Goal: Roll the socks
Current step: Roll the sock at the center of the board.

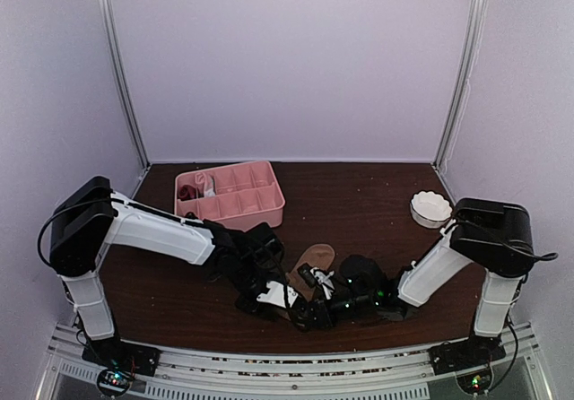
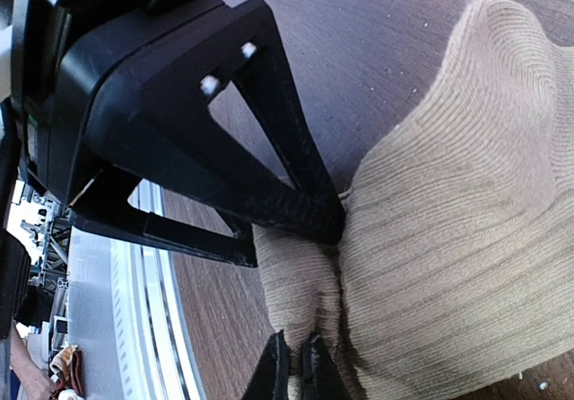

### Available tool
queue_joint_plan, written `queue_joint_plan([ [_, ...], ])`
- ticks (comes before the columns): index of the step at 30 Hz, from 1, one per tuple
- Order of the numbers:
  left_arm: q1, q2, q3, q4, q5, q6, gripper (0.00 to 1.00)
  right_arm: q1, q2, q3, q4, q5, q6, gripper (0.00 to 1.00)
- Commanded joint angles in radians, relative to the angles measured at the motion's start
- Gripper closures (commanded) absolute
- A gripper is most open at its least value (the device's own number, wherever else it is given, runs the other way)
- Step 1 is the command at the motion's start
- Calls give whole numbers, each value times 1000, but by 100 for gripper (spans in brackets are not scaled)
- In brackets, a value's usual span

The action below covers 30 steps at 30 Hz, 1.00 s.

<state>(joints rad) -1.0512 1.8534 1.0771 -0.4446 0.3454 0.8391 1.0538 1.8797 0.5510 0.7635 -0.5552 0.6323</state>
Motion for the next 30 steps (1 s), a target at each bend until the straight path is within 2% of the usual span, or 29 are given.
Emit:
queue_joint_plan([
  [1,-3,-16,-11,-37,35,-33,59,-11,65,-43,-258,47,-3,94],
  [5,-3,-14,4,-31,57,-52,66,-12,58,-46,-262,46,-7,95],
  [12,24,65,81,-90,59,-115,95,-10,29,-61,-242,76,-21,93],
  [15,67,96,122,-166,131,-156,98,-7,-22,-92,-218,130,-40,81],
  [22,134,218,221,-361,266,-215,100,34,-149,-149,-165,266,-112,74],
  [27,145,295,284,-465,300,-266,100,89,-231,-200,-143,403,-152,73],
  [29,152,312,297,-487,310,-283,100,127,-290,-224,-155,506,-174,69],
  [30,154,319,303,-498,313,-290,100,148,-322,-232,-172,566,-186,63],
])
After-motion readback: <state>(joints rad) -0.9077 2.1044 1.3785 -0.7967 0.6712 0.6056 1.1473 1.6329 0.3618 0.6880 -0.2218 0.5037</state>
